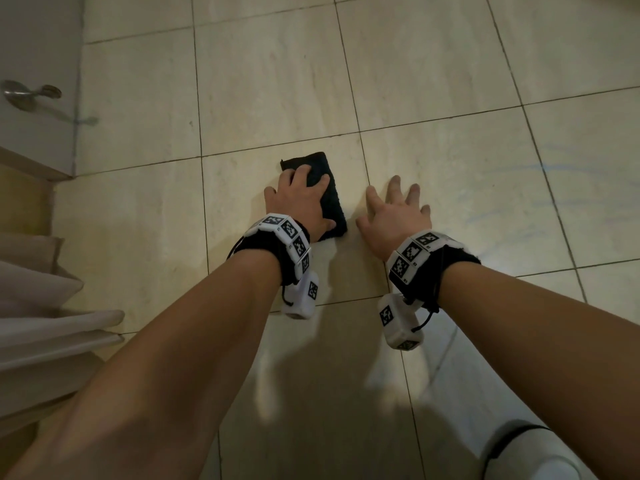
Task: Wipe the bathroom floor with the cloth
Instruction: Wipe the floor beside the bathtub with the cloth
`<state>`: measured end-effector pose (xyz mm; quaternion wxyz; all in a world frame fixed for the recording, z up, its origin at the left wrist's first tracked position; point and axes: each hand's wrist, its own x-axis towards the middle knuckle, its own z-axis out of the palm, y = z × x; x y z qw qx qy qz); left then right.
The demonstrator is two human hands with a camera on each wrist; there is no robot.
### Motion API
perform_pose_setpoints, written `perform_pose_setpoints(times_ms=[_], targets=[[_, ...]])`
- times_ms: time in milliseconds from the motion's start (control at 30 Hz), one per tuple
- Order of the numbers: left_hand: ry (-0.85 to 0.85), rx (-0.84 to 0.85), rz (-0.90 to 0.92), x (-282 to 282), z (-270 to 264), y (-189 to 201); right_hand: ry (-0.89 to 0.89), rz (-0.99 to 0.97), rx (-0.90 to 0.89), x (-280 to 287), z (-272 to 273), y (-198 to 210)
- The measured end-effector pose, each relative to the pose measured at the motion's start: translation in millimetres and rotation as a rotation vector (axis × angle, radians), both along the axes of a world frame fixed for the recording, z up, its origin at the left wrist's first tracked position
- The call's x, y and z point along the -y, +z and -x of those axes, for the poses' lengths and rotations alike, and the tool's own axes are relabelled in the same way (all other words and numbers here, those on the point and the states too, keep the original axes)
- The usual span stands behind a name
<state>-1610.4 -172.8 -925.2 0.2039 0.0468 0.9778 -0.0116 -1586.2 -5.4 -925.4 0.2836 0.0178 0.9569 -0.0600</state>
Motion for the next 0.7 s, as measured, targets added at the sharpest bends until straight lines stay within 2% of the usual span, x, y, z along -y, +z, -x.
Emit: perform_pose_setpoints(times_ms=[233, 400, 700], targets=[[-0.126, 0.007, -0.036, -26, -22, 1, -0.014, 0.059, 0.095, -1, 8, 9], [-0.140, 0.009, -0.070, -40, -50, -2, -0.068, 0.122, 0.116, -4, 8, 14], [-0.173, 0.052, -0.074, -33, -85, -2, -0.040, 0.129, 0.097, -8, 8, 13]])
